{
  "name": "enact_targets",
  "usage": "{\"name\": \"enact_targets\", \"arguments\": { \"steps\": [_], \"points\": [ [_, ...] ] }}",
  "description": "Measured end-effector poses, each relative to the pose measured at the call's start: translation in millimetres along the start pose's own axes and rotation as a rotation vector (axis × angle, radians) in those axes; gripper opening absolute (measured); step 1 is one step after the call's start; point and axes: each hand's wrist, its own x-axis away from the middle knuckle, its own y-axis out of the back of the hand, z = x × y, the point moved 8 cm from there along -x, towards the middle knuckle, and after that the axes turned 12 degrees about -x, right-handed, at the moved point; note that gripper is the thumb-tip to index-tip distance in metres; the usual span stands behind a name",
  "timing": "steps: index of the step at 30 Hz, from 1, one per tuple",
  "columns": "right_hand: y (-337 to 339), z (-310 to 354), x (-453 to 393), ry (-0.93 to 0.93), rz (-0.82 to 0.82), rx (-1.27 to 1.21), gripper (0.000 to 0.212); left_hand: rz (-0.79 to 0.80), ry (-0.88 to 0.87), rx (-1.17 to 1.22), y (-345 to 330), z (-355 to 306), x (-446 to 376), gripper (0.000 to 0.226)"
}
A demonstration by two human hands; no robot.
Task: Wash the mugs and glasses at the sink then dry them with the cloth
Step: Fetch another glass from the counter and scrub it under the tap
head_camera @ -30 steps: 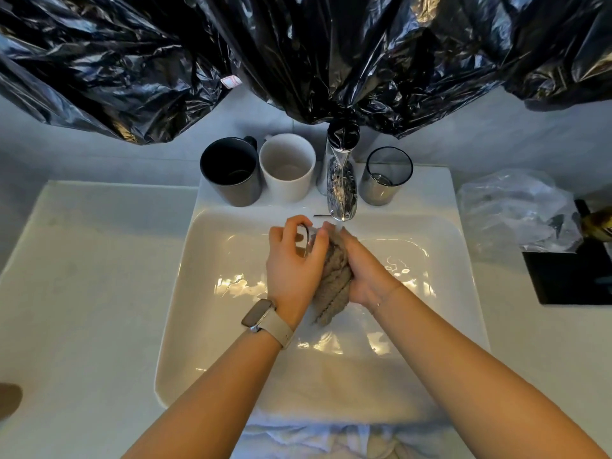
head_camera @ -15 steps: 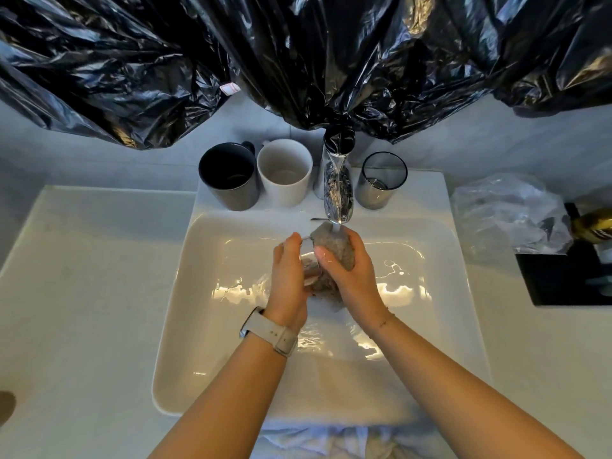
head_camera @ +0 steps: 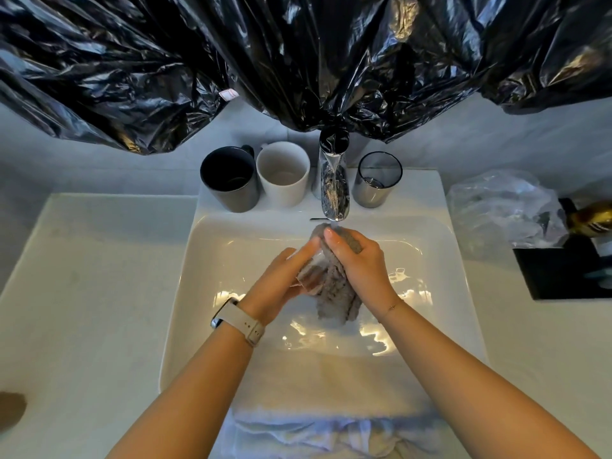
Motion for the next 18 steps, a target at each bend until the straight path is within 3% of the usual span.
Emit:
{"name": "enact_targets", "arguments": {
  "steps": [2, 5, 7, 9, 12, 15, 18],
  "points": [
    [2.1, 2.0, -2.8, -0.019, 0.001, 0.065, 0.022, 0.040, -0.033, -0.077, 3.0, -1.6, 2.2, 0.056],
    [2.6, 2.2, -8.1, -0.026, 0.014, 0.203, 0.048, 0.173, 0.003, -0.230, -1.1, -0.4, -1.5, 0.033],
    [-0.4, 4.4, -9.6, 0.011, 0.038, 0.260, 0.050, 0.252, 0.074, -0.250, -6.0, 5.3, -3.5, 0.024],
    [-0.4, 8.4, -13.4, 0.059, 0.011, 0.282, 0.041, 0.277, 0.121, -0.099, -13.1, 11.4, -5.8, 0.035],
    [3.9, 6.3, -21.9, 0.035, -0.047, 0.180, 0.028, 0.186, 0.110, 0.214, -19.2, 15.3, -12.4, 0.048],
    [-9.9, -6.7, -17.7, -0.042, 0.067, 0.042, 0.007, 0.055, 0.076, 0.394, -18.5, 17.8, -20.6, 0.053],
    [-7.3, -14.9, -2.7, 0.053, 0.039, 0.124, 0.017, 0.013, 0.043, 0.545, -23.3, 21.6, -25.6, 0.052]
  ]
}}
